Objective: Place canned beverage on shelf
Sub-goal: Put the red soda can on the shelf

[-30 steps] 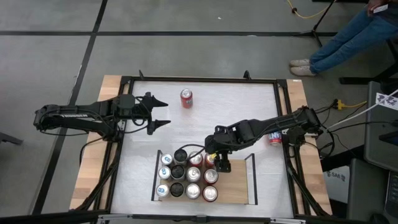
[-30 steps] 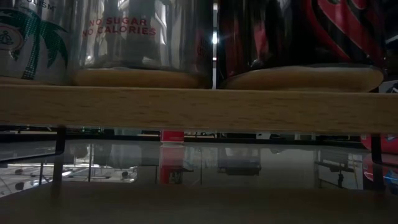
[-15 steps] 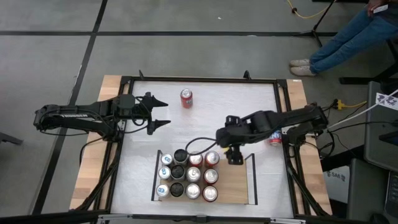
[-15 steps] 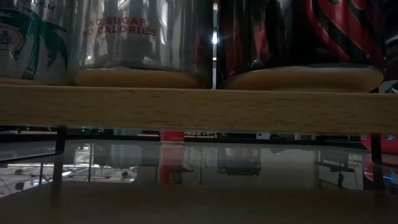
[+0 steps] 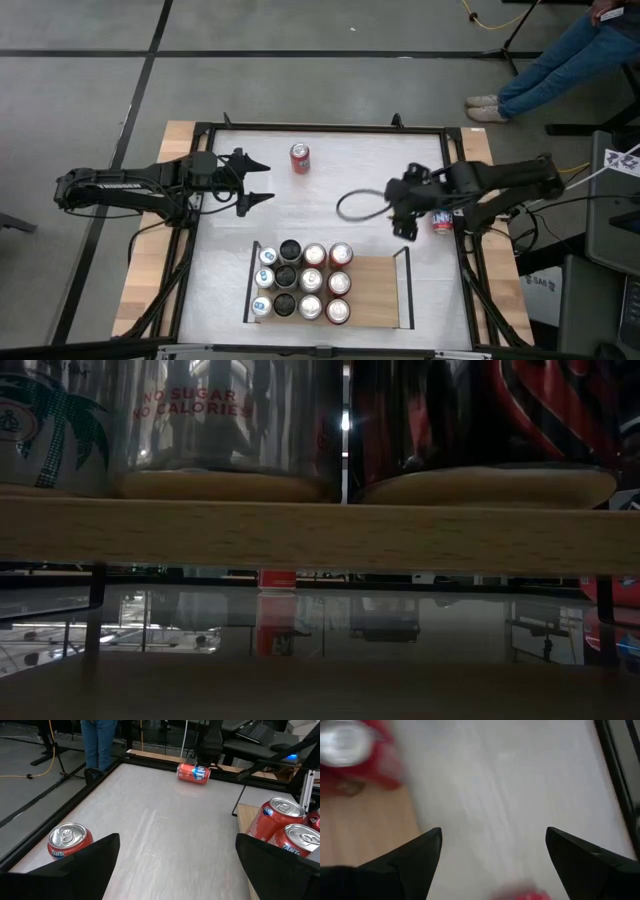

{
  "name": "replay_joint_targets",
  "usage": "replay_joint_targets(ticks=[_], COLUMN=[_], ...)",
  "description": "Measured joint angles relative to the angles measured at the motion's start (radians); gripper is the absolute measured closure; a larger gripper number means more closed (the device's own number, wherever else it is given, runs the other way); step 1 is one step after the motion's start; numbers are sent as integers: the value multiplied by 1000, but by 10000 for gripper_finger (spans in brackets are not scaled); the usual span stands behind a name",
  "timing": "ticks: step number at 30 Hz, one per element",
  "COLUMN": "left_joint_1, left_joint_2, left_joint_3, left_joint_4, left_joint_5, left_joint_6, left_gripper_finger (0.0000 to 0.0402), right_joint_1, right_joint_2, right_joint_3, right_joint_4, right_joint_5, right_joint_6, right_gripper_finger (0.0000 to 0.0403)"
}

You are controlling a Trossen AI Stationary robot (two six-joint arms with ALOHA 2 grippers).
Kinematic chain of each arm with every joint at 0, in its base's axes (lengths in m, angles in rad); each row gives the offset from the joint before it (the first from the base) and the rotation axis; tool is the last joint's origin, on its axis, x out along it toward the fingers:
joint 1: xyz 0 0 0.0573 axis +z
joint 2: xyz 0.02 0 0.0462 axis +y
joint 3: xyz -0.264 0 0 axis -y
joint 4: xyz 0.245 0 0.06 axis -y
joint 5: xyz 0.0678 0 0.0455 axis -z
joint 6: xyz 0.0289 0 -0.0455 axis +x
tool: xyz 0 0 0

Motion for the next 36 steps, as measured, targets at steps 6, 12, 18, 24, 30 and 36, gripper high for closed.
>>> replay_joint_targets(ticks=[6,12,18,24,30,36], left_joint_1=[0,0,0,0,0,0], left_joint_2=[0,0,0,0,0,0], left_joint_3=[0,0,0,0,0,0], left_joint_4=[0,2,2,2,2,2], left_joint_5=[0,0,0,0,0,0], left_joint_6=[0,0,0,0,0,0], left_gripper_finger=[12,12,12,12,12,12], right_joint_1=[-138,-280,-372,-459,-508,-508], right_joint_2=[-167,-270,-275,-268,-264,-261], right_joint_3=[-249,-456,-587,-697,-772,-771], right_joint_4=[4,4,5,6,-18,-15], right_joint_5=[-1,-34,-37,-114,-141,-124], right_joint_6=[181,423,487,555,565,593], right_gripper_finger=[59,59,59,59,59,59])
